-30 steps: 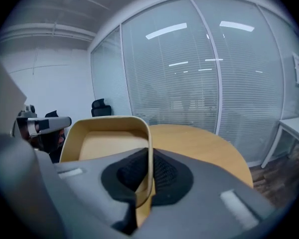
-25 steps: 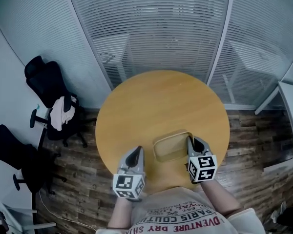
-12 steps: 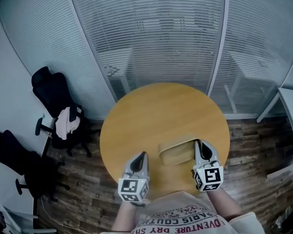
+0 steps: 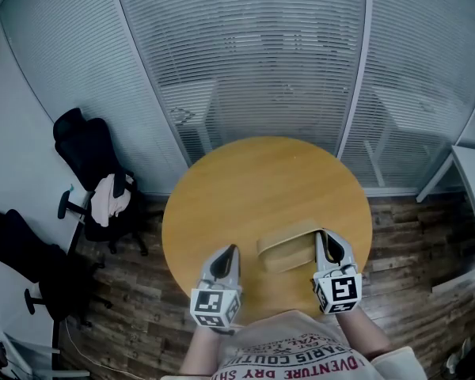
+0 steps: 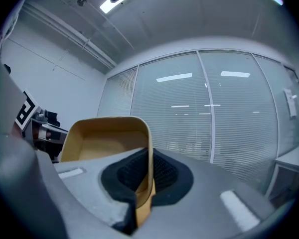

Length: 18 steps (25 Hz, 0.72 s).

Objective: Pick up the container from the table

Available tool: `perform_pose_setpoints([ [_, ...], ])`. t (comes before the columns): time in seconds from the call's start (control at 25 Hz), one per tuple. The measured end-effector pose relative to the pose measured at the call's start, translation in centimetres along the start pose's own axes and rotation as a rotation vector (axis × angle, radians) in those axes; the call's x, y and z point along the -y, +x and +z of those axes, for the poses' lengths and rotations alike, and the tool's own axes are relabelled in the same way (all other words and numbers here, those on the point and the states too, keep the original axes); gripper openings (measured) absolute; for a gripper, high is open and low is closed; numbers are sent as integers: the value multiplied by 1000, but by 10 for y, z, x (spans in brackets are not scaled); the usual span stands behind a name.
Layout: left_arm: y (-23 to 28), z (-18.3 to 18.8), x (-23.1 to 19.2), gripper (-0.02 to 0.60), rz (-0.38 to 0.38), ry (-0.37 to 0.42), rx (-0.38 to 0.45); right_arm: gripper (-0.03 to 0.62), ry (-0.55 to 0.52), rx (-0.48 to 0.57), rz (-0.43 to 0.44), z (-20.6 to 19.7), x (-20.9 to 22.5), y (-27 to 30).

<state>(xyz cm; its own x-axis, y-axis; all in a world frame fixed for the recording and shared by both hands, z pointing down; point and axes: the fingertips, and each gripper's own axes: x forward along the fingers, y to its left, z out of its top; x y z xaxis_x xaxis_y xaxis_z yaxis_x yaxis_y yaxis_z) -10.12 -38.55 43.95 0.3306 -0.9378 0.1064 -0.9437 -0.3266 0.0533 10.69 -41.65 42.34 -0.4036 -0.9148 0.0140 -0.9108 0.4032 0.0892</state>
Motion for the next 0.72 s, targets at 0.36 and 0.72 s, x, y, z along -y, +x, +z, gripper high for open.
perform_pose_setpoints([
  [0.36,2,-3,-1,6,-1,-2,-7,5,22,-41,4,-11,-1,4],
  [0.72,2,-5,-7,6,13,6,-17,5,41,-66,38,-17,-10,8],
])
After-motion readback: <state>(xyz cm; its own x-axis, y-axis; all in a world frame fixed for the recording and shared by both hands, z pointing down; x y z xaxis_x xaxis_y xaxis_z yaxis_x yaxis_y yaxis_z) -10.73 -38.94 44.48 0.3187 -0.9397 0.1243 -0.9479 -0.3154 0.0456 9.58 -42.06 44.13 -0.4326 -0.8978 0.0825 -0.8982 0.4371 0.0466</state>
